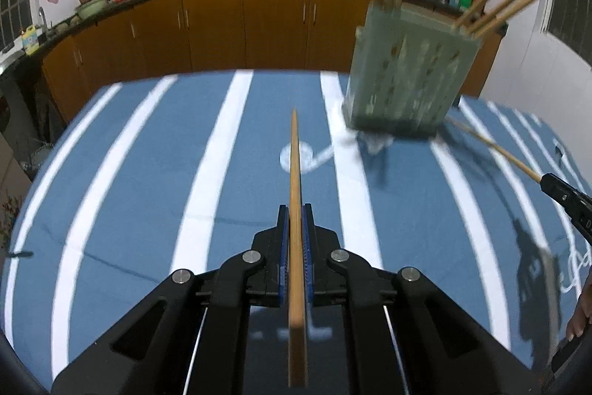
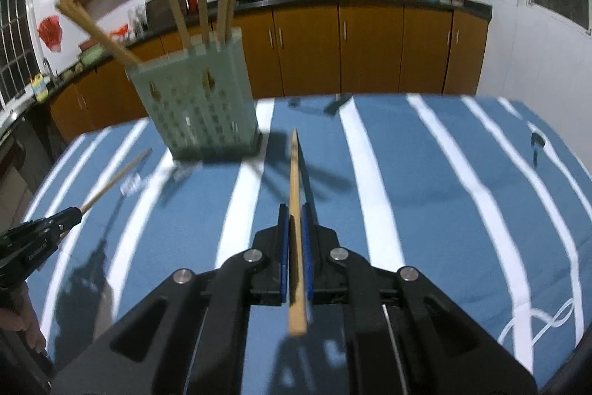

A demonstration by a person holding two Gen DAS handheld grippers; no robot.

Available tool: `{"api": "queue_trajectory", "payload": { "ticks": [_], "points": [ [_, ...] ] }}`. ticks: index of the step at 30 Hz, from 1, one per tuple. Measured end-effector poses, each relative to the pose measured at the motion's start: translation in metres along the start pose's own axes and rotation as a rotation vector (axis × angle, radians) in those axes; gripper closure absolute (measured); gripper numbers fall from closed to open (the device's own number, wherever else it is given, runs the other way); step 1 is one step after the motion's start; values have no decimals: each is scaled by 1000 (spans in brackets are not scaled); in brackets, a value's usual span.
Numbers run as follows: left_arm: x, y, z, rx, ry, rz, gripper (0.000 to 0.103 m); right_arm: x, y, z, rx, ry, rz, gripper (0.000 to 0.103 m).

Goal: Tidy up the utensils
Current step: 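Lift both chopsticks upright and lower them into the green holder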

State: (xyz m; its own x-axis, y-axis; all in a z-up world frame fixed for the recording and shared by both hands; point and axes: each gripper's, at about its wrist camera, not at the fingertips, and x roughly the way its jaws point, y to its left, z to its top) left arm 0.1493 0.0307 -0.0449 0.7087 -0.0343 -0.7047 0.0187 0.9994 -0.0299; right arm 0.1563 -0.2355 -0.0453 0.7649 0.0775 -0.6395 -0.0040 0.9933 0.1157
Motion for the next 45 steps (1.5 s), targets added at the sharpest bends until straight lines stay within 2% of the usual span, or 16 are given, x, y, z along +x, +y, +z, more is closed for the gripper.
{"api": "queue_trajectory", "payload": {
  "ticks": [4, 12, 17, 24, 27, 31, 35, 37, 40, 45],
  "points": [
    [-26, 2, 21, -8, -89, -19, 95, -21, 1, 19, 3, -81, 10, 95],
    [-57, 5, 57, -31, -210, -54, 96, -52, 0, 48, 13, -208, 24, 95],
    [-75, 3, 84, -37, -278, -91, 96, -77, 2, 73, 19, -288, 85, 95],
    [-106, -13, 115, -6, -385, -147, 96, -117, 16, 108, 25, -392, 246, 95],
    [-116, -22, 128, 7, -439, -162, 96, -136, 29, 125, 11, -464, 295, 95],
    [-129, -30, 147, 2, -516, -189, 96, -153, 44, 146, -12, -561, 311, 95],
    [-133, -33, 164, -21, -594, -194, 96, -160, 53, 167, -27, -650, 291, 95],
    [-128, -34, 173, -36, -621, -190, 96, -154, 55, 175, -33, -661, 267, 95],
    [-118, -37, 176, -45, -638, -177, 96, -132, 55, 183, -35, -625, 224, 95],
    [-88, -43, 173, -55, -604, -166, 96, -83, 55, 183, -45, -523, 167, 95]
  ]
}}
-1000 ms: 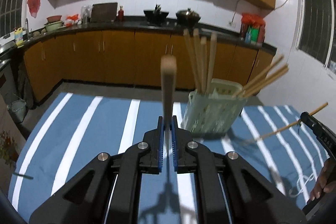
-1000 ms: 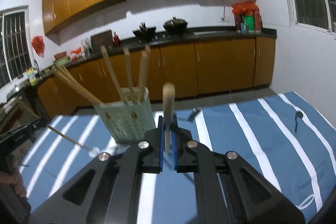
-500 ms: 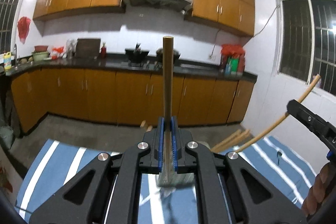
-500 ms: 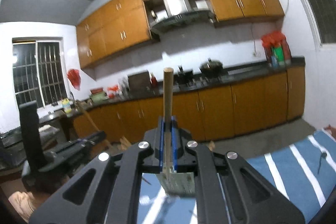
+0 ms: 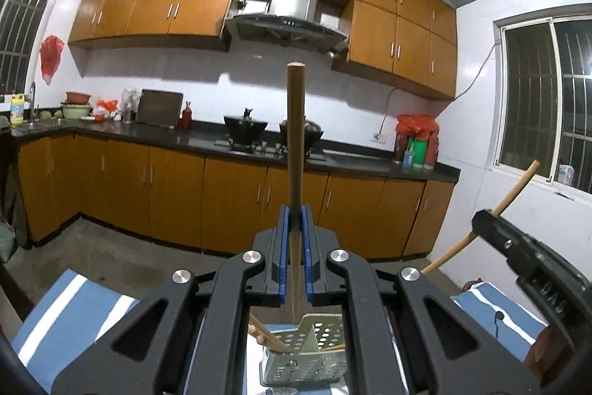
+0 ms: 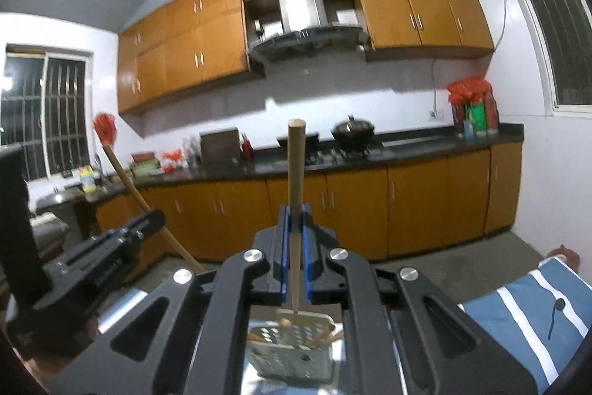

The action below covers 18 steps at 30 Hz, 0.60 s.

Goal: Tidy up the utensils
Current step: 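Lift both chopsticks upright and lower them into the green holder, then open both grippers to release the chopsticks into the holder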

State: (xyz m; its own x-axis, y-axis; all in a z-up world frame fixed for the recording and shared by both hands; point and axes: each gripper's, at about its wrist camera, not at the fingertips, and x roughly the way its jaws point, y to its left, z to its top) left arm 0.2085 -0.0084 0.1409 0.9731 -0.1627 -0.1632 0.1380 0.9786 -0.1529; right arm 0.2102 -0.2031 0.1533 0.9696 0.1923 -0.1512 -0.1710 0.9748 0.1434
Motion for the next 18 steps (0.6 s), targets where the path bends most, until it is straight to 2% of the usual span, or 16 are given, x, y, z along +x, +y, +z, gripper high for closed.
{"api": "queue_trajectory", "payload": {
  "ticks": [7, 11, 13, 14, 16, 18],
  "points": [
    [19, 3, -23, -11, 69, -8, 96, 24, -1, -23, 4, 94, -6, 95],
    [20, 6, -26, -25, 94, -23, 94, 21, 5, -27, -10, 95, -7, 90],
    [15, 7, -24, -23, 90, -22, 80, 17, 5, -25, -8, 86, -7, 82],
    [14, 6, -22, -23, 84, -19, 66, 13, 5, -24, -5, 80, -8, 79],
    [8, 7, -19, -26, 69, -19, 61, 6, 4, -21, 0, 66, -10, 77],
    [1, 8, -15, -32, 63, -27, 59, -4, 4, -19, 2, 50, -13, 71]
  ]
}}
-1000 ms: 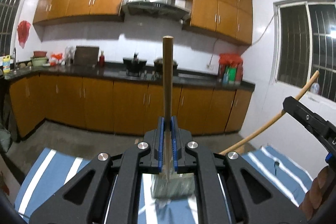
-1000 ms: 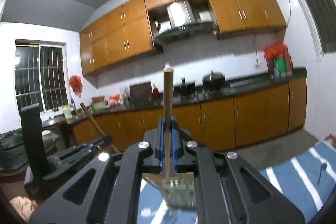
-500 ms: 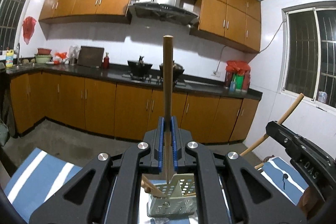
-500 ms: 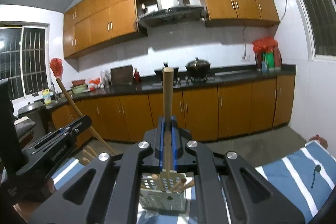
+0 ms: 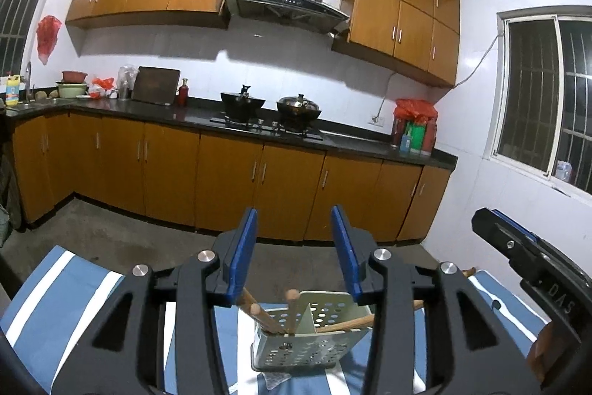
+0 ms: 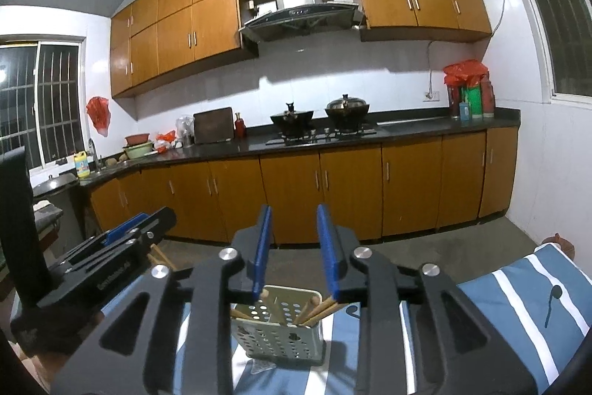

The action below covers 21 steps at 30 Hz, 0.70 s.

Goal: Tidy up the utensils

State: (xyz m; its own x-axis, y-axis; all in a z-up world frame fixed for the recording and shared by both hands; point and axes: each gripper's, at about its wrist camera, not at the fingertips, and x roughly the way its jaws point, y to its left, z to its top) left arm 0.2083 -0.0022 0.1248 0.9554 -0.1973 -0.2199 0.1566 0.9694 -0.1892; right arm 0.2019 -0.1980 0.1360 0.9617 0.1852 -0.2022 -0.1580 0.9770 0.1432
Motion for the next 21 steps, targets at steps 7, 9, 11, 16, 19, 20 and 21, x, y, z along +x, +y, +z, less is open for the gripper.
{"api": "queue_trajectory", "payload": {
  "ticks": [7, 9, 11, 16, 19, 20, 21],
  "points": [
    [-45, 13, 0, 2, -18, 21, 35, -46, -5, -8, -3, -45, -21, 35],
    [-62, 18, -5, 14, -26, 46, 21, -61, -6, -16, -4, -55, -36, 20],
    [-77, 22, -10, 34, -32, 69, 11, -75, -6, -25, -6, -65, -55, 9],
    [-110, 29, -28, 85, -35, 129, 2, -101, 1, -50, -86, -79, -147, 4],
    [-124, 31, -41, 100, -17, 155, 2, -114, 5, -66, -110, -79, -198, 4],
    [-129, 32, -48, 106, -9, 166, 2, -117, 6, -71, -107, -83, -204, 4],
    [-132, 33, -55, 110, -2, 179, 2, -123, 6, -79, -100, -87, -221, 4]
  ]
}}
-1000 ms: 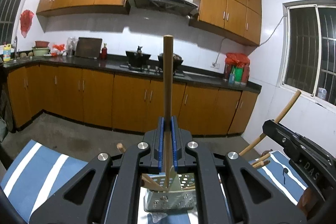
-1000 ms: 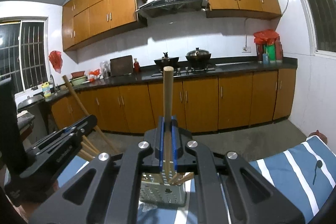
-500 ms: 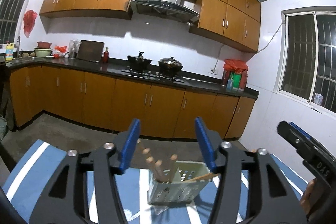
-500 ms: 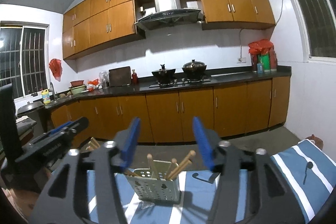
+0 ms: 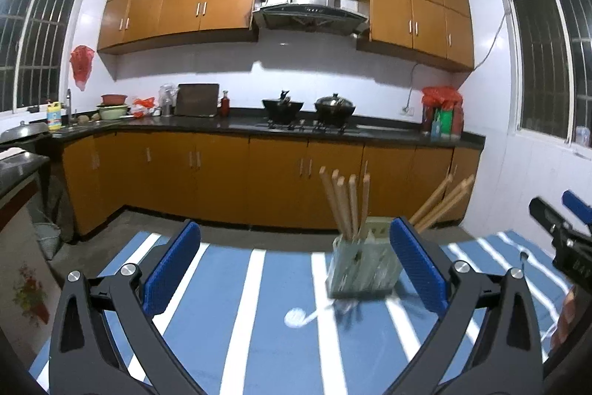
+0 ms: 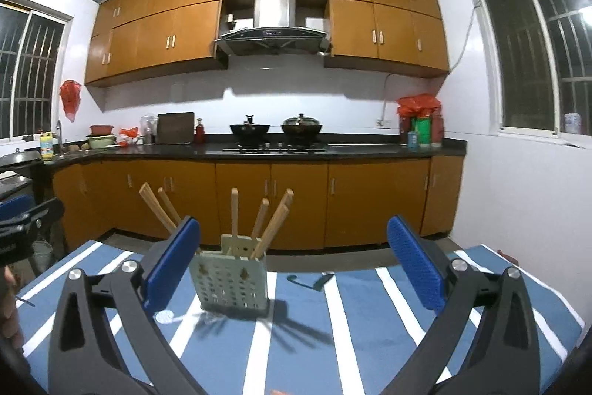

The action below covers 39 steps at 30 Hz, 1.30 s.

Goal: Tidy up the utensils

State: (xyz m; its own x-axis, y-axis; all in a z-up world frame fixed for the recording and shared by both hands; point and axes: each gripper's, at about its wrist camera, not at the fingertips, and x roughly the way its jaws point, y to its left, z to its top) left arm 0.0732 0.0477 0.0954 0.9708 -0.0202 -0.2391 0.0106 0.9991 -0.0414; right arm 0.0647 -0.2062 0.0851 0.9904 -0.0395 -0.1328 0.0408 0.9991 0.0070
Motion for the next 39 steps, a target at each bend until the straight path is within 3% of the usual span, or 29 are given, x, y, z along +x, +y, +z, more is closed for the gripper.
{"api": "queue_trajectory", "payload": {
  "ticks": [3, 7, 15, 25, 39],
  "points": [
    [-9, 3, -20, 7, 26, 13, 2, -10, -2, -16, 32, 16, -12, 4],
    [-16, 0, -42, 34, 37, 52, 2, -13, -1, -42, 29, 123, 15, 4],
    [-21, -14, -78, 78, 97, 40, 2, -21, 8, -76, 19, 226, 43, 4],
    [-24, -22, -104, 89, 165, 28, 2, -27, 9, -100, -8, 271, 39, 4],
    [-29, -19, -112, 51, 183, 6, 2, -29, 8, -106, -1, 293, 34, 4]
  ]
}}
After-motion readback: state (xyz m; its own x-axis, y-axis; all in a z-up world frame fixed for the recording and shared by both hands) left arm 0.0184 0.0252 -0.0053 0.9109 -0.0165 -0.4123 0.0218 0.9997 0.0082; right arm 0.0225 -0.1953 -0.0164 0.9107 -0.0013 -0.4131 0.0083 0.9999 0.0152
